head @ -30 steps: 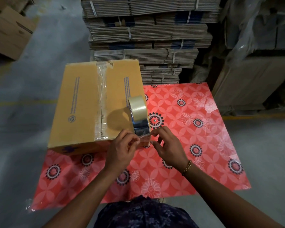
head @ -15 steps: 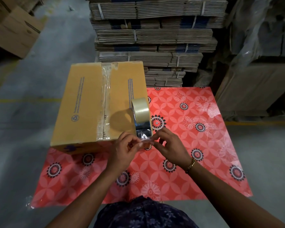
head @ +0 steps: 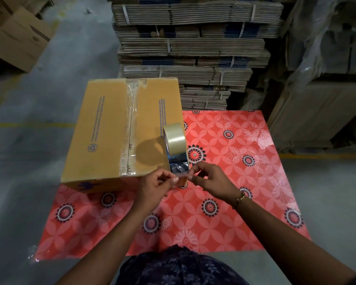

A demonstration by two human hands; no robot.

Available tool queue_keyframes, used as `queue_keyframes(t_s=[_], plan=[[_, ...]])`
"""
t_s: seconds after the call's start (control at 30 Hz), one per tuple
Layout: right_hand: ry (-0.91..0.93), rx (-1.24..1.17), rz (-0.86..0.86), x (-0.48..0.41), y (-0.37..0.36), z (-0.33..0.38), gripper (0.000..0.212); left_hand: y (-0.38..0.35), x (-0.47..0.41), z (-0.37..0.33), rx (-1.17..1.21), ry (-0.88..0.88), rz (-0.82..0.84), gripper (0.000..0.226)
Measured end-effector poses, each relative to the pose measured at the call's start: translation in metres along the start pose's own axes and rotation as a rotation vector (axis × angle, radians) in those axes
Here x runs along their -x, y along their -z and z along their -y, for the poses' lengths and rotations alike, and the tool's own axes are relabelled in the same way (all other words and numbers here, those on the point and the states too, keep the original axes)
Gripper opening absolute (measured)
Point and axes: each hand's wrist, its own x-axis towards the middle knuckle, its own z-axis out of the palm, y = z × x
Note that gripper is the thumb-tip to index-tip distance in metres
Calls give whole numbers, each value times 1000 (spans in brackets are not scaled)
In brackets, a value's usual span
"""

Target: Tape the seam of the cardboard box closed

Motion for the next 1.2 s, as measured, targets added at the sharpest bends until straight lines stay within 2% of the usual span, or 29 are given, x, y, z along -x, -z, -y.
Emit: queue_keyframes(t_s=[0.3, 0.5, 0.63, 0.77, 0.87, 0.9, 0.97, 1.1, 1.2], plan=[[-300, -143, 27, -14, -1, 7, 10, -17, -1, -14, 213, 233, -141, 8], [-372, -212, 22, -15, -2, 15, 5, -25, -5, -17, 301, 327, -204, 17], [-390, -252, -7, -14, -6, 21, 9, -30, -5, -19, 344, 347, -233, 18], [-457, -477, -107, -1, -15, 23, 29, -32, -3, -20, 389, 335, -243, 23], [-498, -601, -140, 13, -30, 17, 17, -31, -4, -18, 437, 318, -250, 40], [-505, -621, -141, 15, -36, 16, 22, -31, -4, -18, 449, 316, -240, 41], [-497, -640, -159, 14, -45, 17, 31, -31, -2, -19, 469, 319, -229, 38], [-427, -620, -243, 6, -52, 21, 18, -31, -1, -19, 436, 298, -223, 29], [-424, -598, -263, 5, -50, 19, 16, -33, -2, -17, 442, 291, -233, 30]])
